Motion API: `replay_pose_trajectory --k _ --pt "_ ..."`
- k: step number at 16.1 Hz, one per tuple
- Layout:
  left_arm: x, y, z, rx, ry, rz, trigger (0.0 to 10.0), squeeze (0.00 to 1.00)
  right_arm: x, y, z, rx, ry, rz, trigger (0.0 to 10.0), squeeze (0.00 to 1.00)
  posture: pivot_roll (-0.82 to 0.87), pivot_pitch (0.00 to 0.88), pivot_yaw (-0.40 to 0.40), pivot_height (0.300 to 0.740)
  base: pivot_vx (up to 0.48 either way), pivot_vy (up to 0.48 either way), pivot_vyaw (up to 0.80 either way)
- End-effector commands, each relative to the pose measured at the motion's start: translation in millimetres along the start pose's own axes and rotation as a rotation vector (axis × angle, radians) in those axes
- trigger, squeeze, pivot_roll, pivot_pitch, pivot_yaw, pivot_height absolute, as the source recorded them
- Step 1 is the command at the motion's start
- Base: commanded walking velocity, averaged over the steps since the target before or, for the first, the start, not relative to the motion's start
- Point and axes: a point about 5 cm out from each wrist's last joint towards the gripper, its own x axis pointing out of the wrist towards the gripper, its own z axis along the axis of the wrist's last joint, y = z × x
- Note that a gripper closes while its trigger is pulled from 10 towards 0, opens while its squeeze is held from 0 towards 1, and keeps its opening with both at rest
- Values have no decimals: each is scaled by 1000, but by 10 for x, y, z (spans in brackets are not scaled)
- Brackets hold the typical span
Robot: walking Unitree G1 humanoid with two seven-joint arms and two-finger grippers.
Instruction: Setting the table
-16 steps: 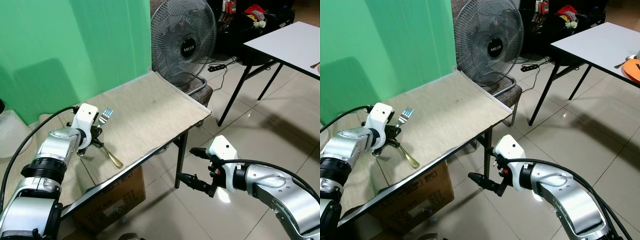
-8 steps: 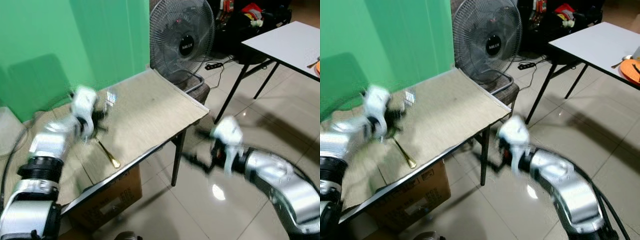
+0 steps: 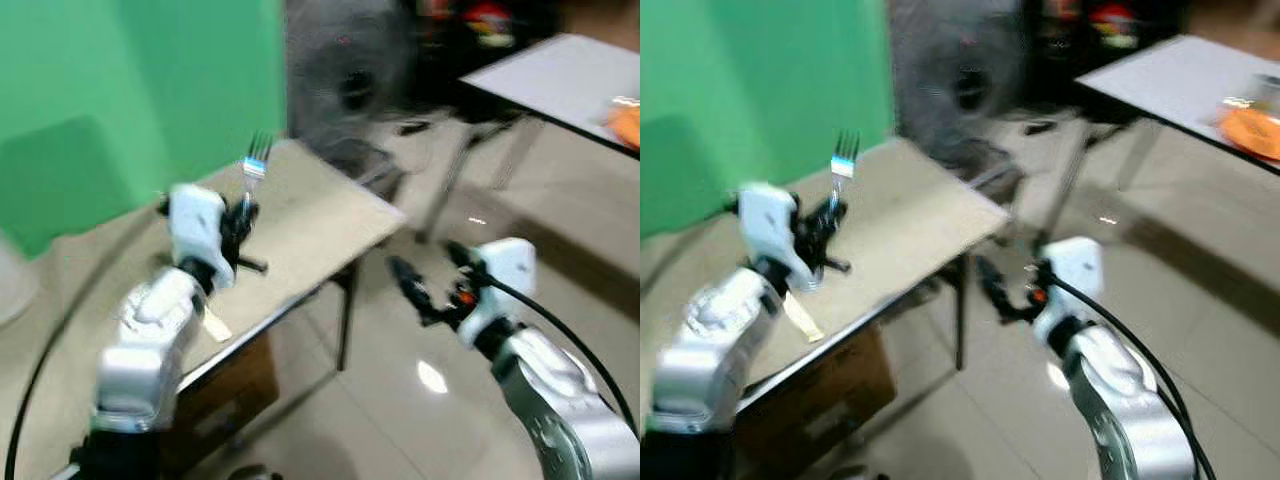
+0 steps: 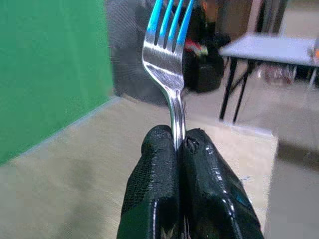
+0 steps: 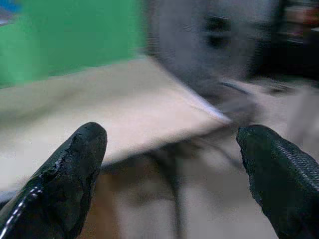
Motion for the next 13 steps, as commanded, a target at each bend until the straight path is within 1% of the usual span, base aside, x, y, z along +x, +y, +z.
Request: replay_pose_trajectory --k 1,3,4,5,7,8,9,11,13 --pt "-29 -61 53 14 6 5 10000 0 -7 -79 90 8 -36 -70 10000 0 21 0 -9 740 0 0 -763" --pt "-83 -53 104 42 -19 27 10000 0 -3 -103 53 4 -35 -83 10000 0 53 0 -27 740 0 0 -763" --pt "-135 19 156 52 -52 61 10000 0 8 -100 11 -1 -24 -97 10000 0 56 0 -28 740 0 0 -763" --pt "-209 80 133 59 -51 91 10000 0 -2 -61 3 9 -21 -97 10000 0 58 0 -21 740 0 0 -763" --pt "-257 57 98 51 -62 110 10000 0 -25 -48 0 24 -21 -111 10000 0 73 0 -8 740 0 0 -763" --pt "-272 -3 125 66 -61 100 10000 0 -47 -78 -52 26 -5 -132 10000 0 97 0 8 740 0 0 -763" --pt "-271 -34 145 77 -61 76 10000 0 -49 -82 -109 23 15 -142 10000 0 107 0 5 740 0 0 -763" --pt "-283 -59 191 51 -64 46 10000 0 -64 -2 -103 46 9 -126 10000 0 99 0 16 740 0 0 -763" --pt "-275 -95 156 62 -54 24 10000 0 -108 -14 -131 47 13 -150 10000 0 83 0 30 740 0 0 -763"
